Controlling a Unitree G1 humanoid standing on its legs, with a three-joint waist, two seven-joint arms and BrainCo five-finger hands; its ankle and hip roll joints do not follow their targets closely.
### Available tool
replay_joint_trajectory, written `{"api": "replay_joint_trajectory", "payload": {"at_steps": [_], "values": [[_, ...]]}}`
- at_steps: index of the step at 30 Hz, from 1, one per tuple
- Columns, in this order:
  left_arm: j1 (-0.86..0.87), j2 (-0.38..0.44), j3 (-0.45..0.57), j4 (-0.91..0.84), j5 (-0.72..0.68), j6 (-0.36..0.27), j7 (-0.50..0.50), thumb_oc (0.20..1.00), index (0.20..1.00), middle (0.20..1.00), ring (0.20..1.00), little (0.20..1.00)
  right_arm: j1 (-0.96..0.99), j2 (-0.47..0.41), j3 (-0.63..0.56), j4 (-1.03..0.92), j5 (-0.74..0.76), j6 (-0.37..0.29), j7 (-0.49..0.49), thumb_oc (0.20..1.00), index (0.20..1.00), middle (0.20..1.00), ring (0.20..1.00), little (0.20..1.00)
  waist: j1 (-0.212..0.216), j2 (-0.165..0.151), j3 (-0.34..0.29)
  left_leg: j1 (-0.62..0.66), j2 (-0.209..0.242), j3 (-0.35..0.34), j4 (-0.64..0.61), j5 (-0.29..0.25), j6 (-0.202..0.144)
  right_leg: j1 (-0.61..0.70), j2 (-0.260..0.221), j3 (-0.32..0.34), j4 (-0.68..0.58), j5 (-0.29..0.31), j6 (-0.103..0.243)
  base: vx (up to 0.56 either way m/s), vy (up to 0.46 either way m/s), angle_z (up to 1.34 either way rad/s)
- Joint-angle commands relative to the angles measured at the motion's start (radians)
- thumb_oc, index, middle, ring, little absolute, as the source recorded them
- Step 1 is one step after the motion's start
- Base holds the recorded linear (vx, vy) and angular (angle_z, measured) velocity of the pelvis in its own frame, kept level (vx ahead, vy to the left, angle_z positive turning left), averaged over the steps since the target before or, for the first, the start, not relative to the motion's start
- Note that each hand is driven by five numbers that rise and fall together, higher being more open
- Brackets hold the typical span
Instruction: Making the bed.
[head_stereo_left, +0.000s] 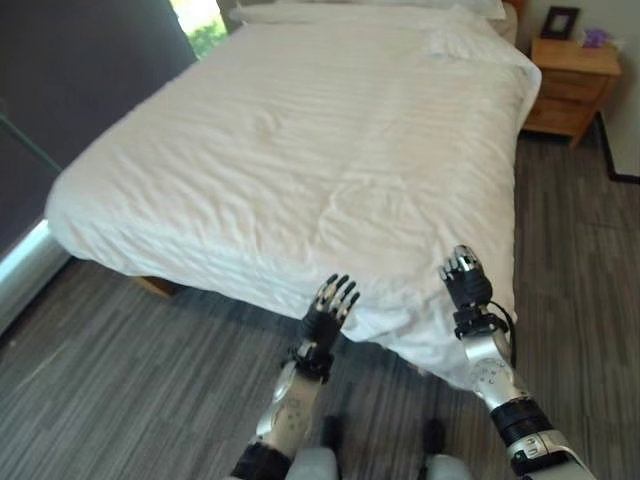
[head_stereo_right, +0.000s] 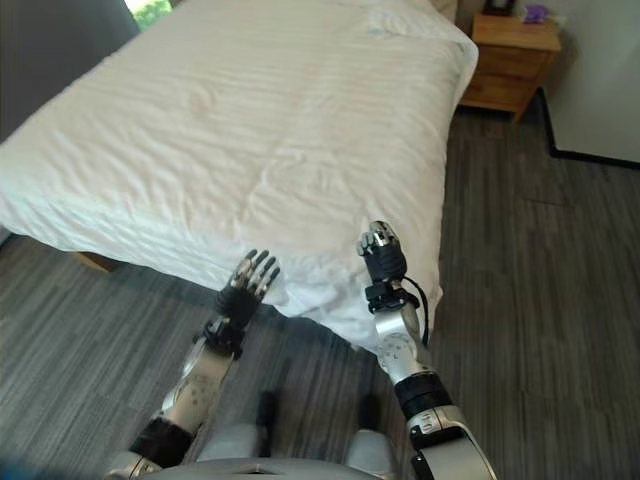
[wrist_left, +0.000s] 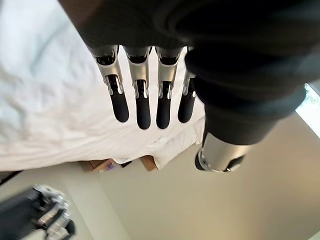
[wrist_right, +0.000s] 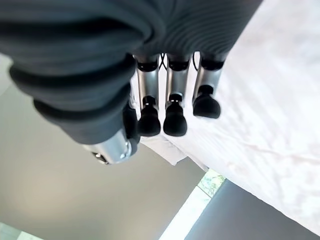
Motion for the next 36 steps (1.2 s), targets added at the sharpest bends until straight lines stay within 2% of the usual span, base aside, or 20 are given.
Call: {"api": "replay_joint_trajectory", "payload": {"at_steps": [1,2,3,10,12,13,14,18,19,23,24,27,30,33,35,36], "values": [[-0.092,-0.022,-0.02,-0.026,-0.045,-0.047,-0.018,0.2,0.2,0.2,0.2,0.2,-0.035,0.053,0.008,-0.068,0.063,-0.034,0.061,0.2,0.2,0.2,0.2,0.2,-0.026,0.0,0.01,-0.052,-0.006,-0.046,-0.025,0.12,-0.056,0.196,0.043,-0.007,-0.03,-0.127,-0.012,0.23,0.11,-0.48],[-0.103,-0.025,-0.028,-0.025,-0.052,-0.056,-0.019,0.2,0.2,0.2,0.2,0.2,-0.031,0.059,0.028,-0.059,0.074,-0.026,0.07,0.2,0.2,0.2,0.2,0.2,-0.031,-0.004,0.004,-0.035,-0.014,-0.057,-0.025,0.109,-0.046,0.201,0.045,0.018,-0.03,-0.134,-0.016,0.3,0.128,-0.35],[-0.114,-0.026,-0.05,-0.009,-0.057,-0.052,-0.028,0.2,0.2,0.2,0.2,0.2,-0.024,0.064,0.056,-0.058,0.075,-0.032,0.079,0.2,0.2,0.2,0.2,0.2,-0.043,-0.01,-0.003,-0.016,-0.02,-0.038,-0.025,0.106,-0.043,0.215,0.04,0.037,-0.03,-0.141,-0.018,0.28,0.125,-0.38],[-0.188,-0.036,-0.084,0.028,-0.063,-0.07,-0.021,0.2,0.2,0.2,0.2,0.2,-0.068,0.076,0.094,-0.058,0.091,-0.031,0.076,0.2,0.2,0.2,0.2,0.2,-0.064,-0.019,-0.018,-0.01,-0.031,0.002,-0.025,0.081,-0.025,0.195,0.012,0.065,-0.03,-0.136,0.004,0.07,0.069,-0.26],[-0.267,-0.05,-0.107,0.056,-0.069,-0.091,-0.013,0.2,0.2,0.2,0.2,0.2,-0.132,0.092,0.11,-0.052,0.109,-0.038,0.072,0.2,0.2,0.2,0.2,0.2,-0.085,-0.017,-0.021,-0.035,-0.037,0.019,-0.025,0.066,-0.015,0.137,-0.008,0.084,-0.03,-0.117,0.022,-0.09,0.15,-0.24],[-0.362,-0.067,-0.109,0.11,-0.08,-0.112,-0.007,0.2,0.2,0.2,0.2,0.2,-0.224,0.11,0.116,-0.028,0.126,-0.052,0.064,0.2,0.2,0.2,0.2,0.2,-0.097,-0.018,-0.006,-0.1,-0.042,0.031,-0.025,0.066,-0.01,0.04,-0.019,0.105,-0.03,-0.087,0.037,-0.22,0.126,-0.38],[-0.409,-0.069,-0.113,0.133,-0.091,-0.13,0.004,0.2,0.2,0.2,0.2,0.2,-0.268,0.114,0.127,-0.008,0.144,-0.057,0.062,0.2,0.2,0.2,0.2,0.2,-0.1,-0.023,0.012,-0.13,-0.046,0.029,-0.025,0.069,-0.009,0.0,-0.02,0.114,-0.03,-0.068,0.043,-0.26,0.087,-0.42],[-0.622,-0.044,-0.064,0.219,-0.111,-0.178,0.021,0.2,0.2,0.2,0.2,0.2,-0.52,0.084,0.079,0.061,0.177,-0.104,0.03,0.2,0.2,0.2,0.2,0.2,-0.092,-0.049,0.05,-0.28,-0.048,0.045,-0.025,0.086,-0.013,-0.172,-0.023,0.153,-0.03,-0.006,0.069,-0.17,0.03,-0.19],[-0.664,-0.038,-0.046,0.242,-0.109,-0.187,0.021,0.2,0.2,0.2,0.2,0.2,-0.57,0.074,0.064,0.082,0.176,-0.115,0.021,0.2,0.2,0.2,0.2,0.2,-0.089,-0.056,0.051,-0.307,-0.049,0.05,-0.025,0.081,-0.015,-0.202,-0.025,0.156,-0.03,-0.004,0.077,-0.11,0.013,-0.21],[-0.851,0.0,0.021,0.345,-0.114,-0.231,0.035,0.2,0.2,0.2,0.2,0.2,-0.737,0.015,0.02,0.169,0.16,-0.158,-0.025,0.2,0.2,0.2,0.2,0.2,-0.083,-0.07,0.085,-0.466,-0.035,0.044,-0.025,0.122,-0.039,-0.366,-0.032,0.151,-0.03,0.027,0.095,-0.11,0.0,-0.14],[-0.862,0.001,0.024,0.352,-0.116,-0.23,0.033,0.2,0.2,0.2,0.2,0.2,-0.748,0.013,0.019,0.175,0.162,-0.158,-0.024,0.2,0.2,0.2,0.2,0.2,-0.085,-0.069,0.08,-0.474,-0.036,0.042,-0.025,0.115,-0.04,-0.373,-0.033,0.149,-0.03,0.02,0.096,-0.11,-0.01,0.02],[-0.958,0.043,0.062,0.444,-0.123,-0.231,0.037,0.2,0.2,0.2,0.2,0.2,-0.813,-0.019,0.005,0.248,0.176,-0.163,-0.035,0.2,0.2,0.2,0.2,0.2,-0.091,-0.072,0.102,-0.561,-0.034,0.035,-0.025,0.143,-0.05,-0.464,-0.033,0.147,-0.03,0.04,0.1,-0.1,-0.013,0.03],[-1.037,0.094,0.109,0.514,-0.124,-0.241,0.054,0.2,0.2,0.2,0.2,0.2,-0.828,-0.01,-0.041,0.291,0.221,-0.175,-0.043,0.2,0.2,0.2,0.2,0.2,-0.097,-0.076,0.123,-0.635,-0.036,0.026,-0.025,0.152,-0.054,-0.543,-0.024,0.142,-0.03,0.051,0.102,-0.08,0.003,-0.01],[-1.046,0.128,0.14,0.542,-0.118,-0.243,0.052,0.2,0.2,0.2,0.2,0.2,-0.808,-0.017,-0.042,0.351,0.218,-0.158,-0.034,0.2,0.2,0.2,0.2,0.2,-0.105,-0.076,0.121,-0.663,-0.036,0.023,-0.025,0.158,-0.053,-0.574,-0.021,0.142,-0.03,0.057,0.105,-0.01,0.012,-0.02],[-0.958,0.179,0.209,0.555,-0.117,-0.219,0.017,0.2,0.2,0.2,0.2,0.2,-0.729,-0.037,-0.042,0.405,0.156,-0.12,-0.006,0.2,0.2,0.2,0.2,0.2,-0.108,-0.074,0.121,-0.645,-0.036,0.024,-0.025,0.155,-0.049,-0.557,-0.019,0.142,-0.03,0.051,0.102,0.02,0.003,-0.04],[-0.957,0.179,0.21,0.554,-0.117,-0.219,0.017,0.2,0.2,0.2,0.2,0.2,-0.728,-0.036,-0.041,0.405,0.156,-0.12,-0.006,0.2,0.2,0.2,0.2,0.2,-0.108,-0.073,0.12,-0.645,-0.036,0.024,-0.025,0.156,-0.049,-0.557,-0.019,0.142,-0.03,0.053,0.102,0.02,0.011,-0.04]]}}
